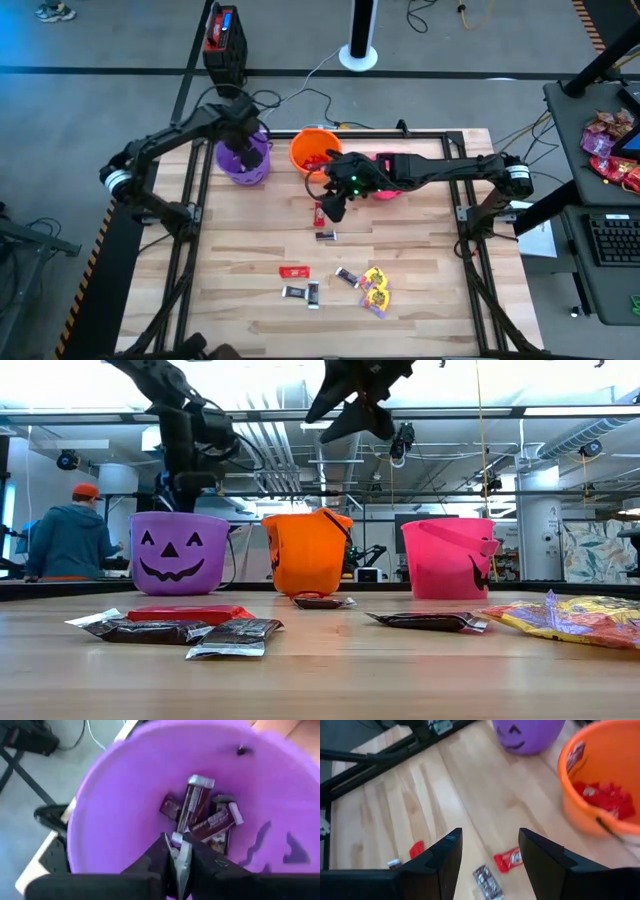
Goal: Sort candy by brand, put in halloween buckets
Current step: Put the black candy into the violet bucket, then put the yellow candy into the pink bucket
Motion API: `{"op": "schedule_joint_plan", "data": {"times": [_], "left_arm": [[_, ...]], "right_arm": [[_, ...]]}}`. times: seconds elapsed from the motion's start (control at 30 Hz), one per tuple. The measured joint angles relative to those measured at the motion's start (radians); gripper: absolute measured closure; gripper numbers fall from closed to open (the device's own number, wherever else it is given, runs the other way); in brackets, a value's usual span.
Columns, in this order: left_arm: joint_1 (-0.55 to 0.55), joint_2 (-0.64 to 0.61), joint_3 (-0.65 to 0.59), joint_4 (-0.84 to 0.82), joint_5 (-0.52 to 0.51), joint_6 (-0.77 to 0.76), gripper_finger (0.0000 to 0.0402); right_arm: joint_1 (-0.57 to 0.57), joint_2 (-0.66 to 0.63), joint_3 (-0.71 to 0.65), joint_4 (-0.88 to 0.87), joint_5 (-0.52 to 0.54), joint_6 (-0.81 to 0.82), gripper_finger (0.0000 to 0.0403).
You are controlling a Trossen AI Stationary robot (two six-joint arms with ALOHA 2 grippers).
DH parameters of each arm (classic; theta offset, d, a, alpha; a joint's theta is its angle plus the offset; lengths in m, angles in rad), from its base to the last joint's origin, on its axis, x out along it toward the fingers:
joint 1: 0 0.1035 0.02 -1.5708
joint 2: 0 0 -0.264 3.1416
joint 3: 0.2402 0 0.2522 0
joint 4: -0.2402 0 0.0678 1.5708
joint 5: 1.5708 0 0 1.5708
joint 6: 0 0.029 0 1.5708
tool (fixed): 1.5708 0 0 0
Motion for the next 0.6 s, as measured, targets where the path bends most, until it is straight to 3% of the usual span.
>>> {"op": "schedule_joint_plan", "data": {"times": [0.2,0.4,0.5,0.6], "left_arm": [[0.000,-0.007,0.022,0.027,0.000,0.006,0.0323],[0.000,-0.023,0.058,0.028,0.000,0.004,0.0269],[-0.006,-0.051,0.072,0.031,0.004,-0.023,0.0249],[-0.015,-0.100,0.071,0.038,0.029,-0.047,0.0239]], "right_arm": [[0.000,-0.002,0.000,-0.098,-0.060,0.091,0.0216],[0.009,-0.006,0.000,-0.224,-0.244,0.251,0.0216],[0.054,-0.006,0.000,-0.328,-0.360,0.346,0.0216],[0.141,-0.006,-0.012,-0.427,-0.375,0.403,0.0216]]}}
